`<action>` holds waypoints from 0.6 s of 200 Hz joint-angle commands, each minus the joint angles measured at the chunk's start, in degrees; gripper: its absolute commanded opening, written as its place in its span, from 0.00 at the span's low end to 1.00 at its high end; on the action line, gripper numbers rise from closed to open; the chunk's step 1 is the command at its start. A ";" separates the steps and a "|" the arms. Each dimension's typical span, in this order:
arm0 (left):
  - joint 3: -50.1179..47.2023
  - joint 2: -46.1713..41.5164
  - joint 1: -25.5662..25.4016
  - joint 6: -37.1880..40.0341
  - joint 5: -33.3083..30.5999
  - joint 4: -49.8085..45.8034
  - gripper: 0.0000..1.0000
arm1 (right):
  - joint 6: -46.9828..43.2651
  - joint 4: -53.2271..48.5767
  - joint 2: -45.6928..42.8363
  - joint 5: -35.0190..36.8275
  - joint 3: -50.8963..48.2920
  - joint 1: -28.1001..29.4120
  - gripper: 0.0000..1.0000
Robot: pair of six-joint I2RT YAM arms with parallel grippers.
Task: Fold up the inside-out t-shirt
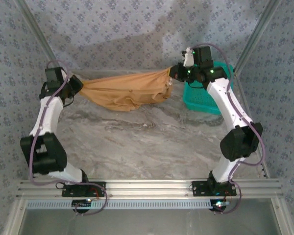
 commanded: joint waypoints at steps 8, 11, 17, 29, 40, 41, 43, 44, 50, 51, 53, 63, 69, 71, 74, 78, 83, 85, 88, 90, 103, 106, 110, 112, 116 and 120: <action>-13.38 -4.88 -1.03 0.43 -5.69 0.07 0.00 | -0.42 4.66 -5.34 -0.81 -17.68 0.07 0.00; -14.70 -5.46 -0.96 0.65 -6.31 0.31 0.00 | -0.15 5.13 -5.88 -0.24 -20.38 0.09 0.00; -17.27 -6.34 -1.04 1.11 -7.71 0.46 0.00 | 0.19 6.20 -6.86 0.47 -25.01 0.03 0.00; -21.28 -7.82 -0.99 1.98 -9.99 -0.19 0.00 | 0.94 8.04 -8.88 1.34 -33.97 0.03 0.00; -24.39 -9.28 -1.04 2.10 -10.77 -0.51 0.00 | 1.13 9.33 -10.72 1.53 -40.55 0.16 0.00; -24.65 -9.36 -1.00 2.05 -10.83 -0.51 0.00 | 1.09 9.38 -10.86 1.66 -41.04 0.18 0.00; -25.20 -9.71 -0.97 1.98 -10.87 -0.51 0.00 | 1.11 9.37 -11.13 1.94 -41.99 0.20 0.00; -25.45 -9.84 -0.96 1.95 -10.88 -0.51 0.00 | 1.17 9.36 -11.28 2.08 -42.46 0.20 0.00; -26.91 -10.81 -1.08 1.63 -10.82 -0.12 0.00 | 1.13 9.31 -12.06 2.61 -44.82 0.26 0.00; -27.27 -11.01 -1.10 1.60 -10.81 -0.05 0.00 | 1.14 9.28 -12.18 2.69 -45.19 0.23 0.00; -27.74 -11.20 -1.10 1.47 -10.80 0.13 0.00 | 1.03 9.26 -12.39 2.67 -45.75 0.27 0.00; -29.53 -12.80 -1.54 1.22 -10.92 0.98 0.00 | 0.55 8.60 -13.25 2.93 -47.91 0.22 0.00; -30.26 -13.70 -2.00 1.14 -11.34 1.41 0.00 | 0.45 8.17 -13.76 3.26 -48.56 0.28 0.00; -30.44 -14.03 -2.16 1.16 -11.46 1.48 0.00 | 0.38 8.08 -13.92 3.28 -48.73 0.26 0.00; -30.64 -14.51 -2.49 1.13 -11.75 1.69 0.00 | 0.36 7.91 -14.30 3.36 -48.84 0.24 0.00; -30.79 -15.14 -2.91 1.20 -12.06 1.80 0.00 | 0.49 7.72 -14.67 3.50 -48.88 0.27 0.00; -30.75 -15.98 -3.45 1.30 -12.55 1.76 0.00 | 0.71 7.63 -15.15 3.48 -48.60 0.29 0.00; -30.72 -16.33 -3.64 1.35 -12.75 1.66 0.00 | 0.79 7.66 -15.35 3.36 -48.47 0.29 0.00; -30.52 -16.87 -3.95 1.39 -12.92 1.51 0.00 | 0.90 7.66 -15.70 3.14 -48.14 0.32 0.00; -30.36 -17.23 -4.23 1.46 -13.09 1.33 0.00 | 1.08 7.49 -15.90 2.99 -47.96 0.30 0.00; -28.23 -19.55 -5.50 1.65 -14.40 -1.14 0.00 | 1.83 6.44 -17.74 2.21 -45.45 0.68 0.00; -27.65 -20.17 -5.71 1.78 -14.76 -1.87 0.00 | 2.01 6.05 -18.42 2.09 -44.91 0.87 0.00; -26.78 -21.12 -5.90 1.88 -15.30 -2.90 0.00 | 2.28 5.55 -19.35 2.06 -44.07 1.12 0.00; -26.30 -21.64 -6.04 1.91 -15.46 -3.37 0.00 | 2.42 5.21 -19.91 2.12 -43.69 1.24 0.00; -25.39 -22.69 -6.09 1.93 -15.85 -4.41 0.00 | 2.69 4.59 -20.98 2.14 -42.87 1.63 0.00; -24.39 -23.72 -6.12 1.97 -16.21 -5.52 0.00 | 3.03 3.98 -22.36 2.10 -42.18 1.93 0.00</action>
